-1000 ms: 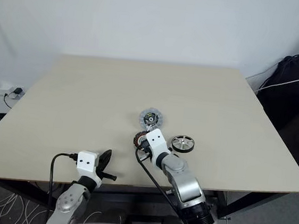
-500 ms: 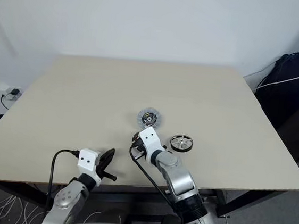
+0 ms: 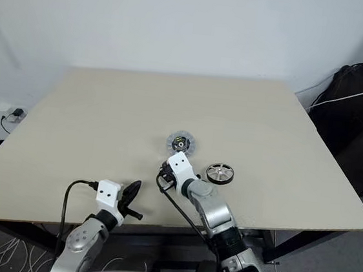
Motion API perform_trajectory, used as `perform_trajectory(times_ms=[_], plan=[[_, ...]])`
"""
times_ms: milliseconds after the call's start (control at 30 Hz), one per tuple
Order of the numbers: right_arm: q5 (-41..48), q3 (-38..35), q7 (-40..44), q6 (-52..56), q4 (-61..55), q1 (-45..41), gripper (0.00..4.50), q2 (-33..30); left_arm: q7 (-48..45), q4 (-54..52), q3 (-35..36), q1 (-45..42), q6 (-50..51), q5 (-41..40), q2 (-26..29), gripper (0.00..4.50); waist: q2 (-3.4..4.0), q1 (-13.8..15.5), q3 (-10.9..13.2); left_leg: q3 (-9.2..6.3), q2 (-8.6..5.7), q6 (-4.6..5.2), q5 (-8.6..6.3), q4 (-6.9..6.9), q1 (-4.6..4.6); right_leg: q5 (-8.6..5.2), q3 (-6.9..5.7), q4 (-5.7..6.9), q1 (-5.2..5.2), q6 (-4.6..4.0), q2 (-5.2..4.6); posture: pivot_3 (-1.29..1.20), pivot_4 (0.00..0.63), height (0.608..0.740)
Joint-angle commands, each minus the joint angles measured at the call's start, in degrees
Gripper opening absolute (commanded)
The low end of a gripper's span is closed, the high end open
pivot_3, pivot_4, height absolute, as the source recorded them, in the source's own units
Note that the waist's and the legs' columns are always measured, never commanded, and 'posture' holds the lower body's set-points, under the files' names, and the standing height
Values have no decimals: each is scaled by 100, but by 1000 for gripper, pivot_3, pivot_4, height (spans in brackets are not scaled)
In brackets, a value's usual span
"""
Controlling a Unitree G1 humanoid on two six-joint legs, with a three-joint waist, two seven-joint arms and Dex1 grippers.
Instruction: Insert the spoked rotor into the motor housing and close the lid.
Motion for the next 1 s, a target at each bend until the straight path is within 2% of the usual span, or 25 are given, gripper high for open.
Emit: perform_trajectory(times_ms=[33,367,700,867,1000], plan=[[-51,-279,-122,-125,93,-193,24,-55,-11,-118,-54,-94,-12,-32,-27,0,0,0,0,0,-1,0,0,0,0,0,0,0,0,0,0,0,0,740],[-33,-316,-78,-158,58,-166,24,-80,5,-107,-105,-114,20,-45,-49,0,4,-9,1,-2,-2,0,0,-4,0,0,1,0,-3,-1,0,0,0,740],[498,-475,409,-349,-641,328,24,-4,-10,-100,-126,-124,45,-38,-66,0,6,-18,2,-2,-1,1,-1,-10,-1,-2,2,-2,-6,-4,0,0,0,740],[582,-612,309,-508,-794,493,24,48,-25,-102,-131,-150,66,-33,-56,0,6,-16,2,-3,0,1,-1,-9,-1,-8,1,-2,-5,7,0,0,0,740],[530,-883,-74,-975,-882,553,24,168,-14,-126,-131,-152,70,-14,-52,0,6,-13,2,-3,0,1,-1,-10,-2,-4,1,-2,-6,1,0,0,0,740]])
